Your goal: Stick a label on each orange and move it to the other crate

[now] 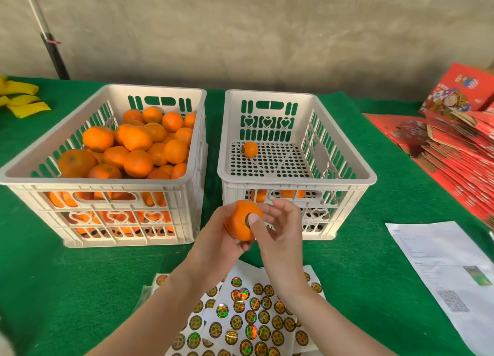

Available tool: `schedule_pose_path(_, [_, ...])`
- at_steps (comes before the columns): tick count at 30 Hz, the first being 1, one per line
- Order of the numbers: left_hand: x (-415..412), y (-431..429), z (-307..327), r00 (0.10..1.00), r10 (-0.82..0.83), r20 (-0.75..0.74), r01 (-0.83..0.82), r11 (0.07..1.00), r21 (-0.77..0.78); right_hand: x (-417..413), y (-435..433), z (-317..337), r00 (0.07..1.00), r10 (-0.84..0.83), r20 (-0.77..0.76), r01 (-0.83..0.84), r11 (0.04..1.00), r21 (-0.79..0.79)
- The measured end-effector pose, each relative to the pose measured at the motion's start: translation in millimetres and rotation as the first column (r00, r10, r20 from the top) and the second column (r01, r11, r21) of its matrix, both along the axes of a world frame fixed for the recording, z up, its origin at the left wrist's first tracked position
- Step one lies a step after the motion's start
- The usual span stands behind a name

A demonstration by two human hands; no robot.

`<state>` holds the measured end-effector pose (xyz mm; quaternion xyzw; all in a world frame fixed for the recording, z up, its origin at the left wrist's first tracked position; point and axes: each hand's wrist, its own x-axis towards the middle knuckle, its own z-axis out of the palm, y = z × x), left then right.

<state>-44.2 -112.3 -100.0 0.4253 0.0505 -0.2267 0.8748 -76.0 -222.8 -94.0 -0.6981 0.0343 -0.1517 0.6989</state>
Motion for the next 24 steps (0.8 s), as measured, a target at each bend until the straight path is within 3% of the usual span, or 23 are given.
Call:
schedule_pose_path(2, [3, 5, 5, 0.997, -0.026, 0.070, 0.023, 0.999, 0.036, 2, -4, 5, 0.995, 0.097, 0.002, -0.097, 0.994, -0.050])
schedule_pose_path(5, [11, 12, 22, 0.977, -0.060, 0.203, 0.029, 0.988, 0.154, 7, -8, 19, 0.964, 0.262, 0.039, -0.243, 0.934, -0.264])
schedule_pose_path(7, [20, 16, 38, 0.951, -0.085, 0.298, 0.004, 0.965, 0.263, 19, -5, 30, 0.960, 0.268, 0.076, -0.220, 0.895, -0.387])
schedule_pose_path(9, [32, 21, 59, 0.883, -0.159, 0.443, -0.074, 0.883, 0.464, 35, -4, 45, 0.959, 0.244, 0.141, -0.167, 0.895, -0.414])
schedule_pose_path(11, [57, 32, 73, 0.789, -0.203, 0.580, -0.285, 0.715, 0.638, 55, -6, 63, 0.954, 0.237, 0.182, -0.137, 0.888, -0.438])
schedule_pose_path(12, [75, 43, 76, 0.748, -0.203, 0.633, -0.437, 0.566, 0.698, 69, -10, 72, 0.956, 0.231, 0.182, -0.123, 0.877, -0.464])
schedule_pose_path(13, [95, 55, 78, 0.724, -0.219, 0.655, -0.570, 0.346, 0.746, 86, -15, 80, 0.963, 0.215, 0.162, -0.109, 0.863, -0.494])
schedule_pose_path(15, [133, 82, 71, 0.781, -0.300, 0.547, -0.591, -0.075, 0.803, 128, -30, 93, 0.986, 0.162, 0.025, -0.116, 0.796, -0.594])
schedule_pose_path(17, [154, 102, 55, 0.873, -0.376, 0.311, -0.437, -0.318, 0.841, 172, -46, 93, 0.972, 0.120, -0.203, -0.233, 0.622, -0.747])
schedule_pose_path(19, [162, 112, 38, 0.904, -0.391, 0.172, -0.349, -0.444, 0.825, 208, -57, 79, 0.919, 0.064, -0.388, -0.387, 0.332, -0.860])
schedule_pose_path(21, [168, 118, 27, 0.913, -0.339, 0.227, -0.360, -0.407, 0.839, 234, -65, 59, 0.863, -0.013, -0.504, -0.504, 0.015, -0.864])
schedule_pose_path(22, [170, 121, 23, 0.911, -0.310, 0.273, -0.378, -0.357, 0.854, 243, -68, 49, 0.836, -0.052, -0.546, -0.548, -0.100, -0.831])
schedule_pose_path(24, [169, 124, 21, 0.897, -0.284, 0.340, -0.420, -0.304, 0.855, 254, -72, 33, 0.783, -0.122, -0.610, -0.621, -0.216, -0.753])
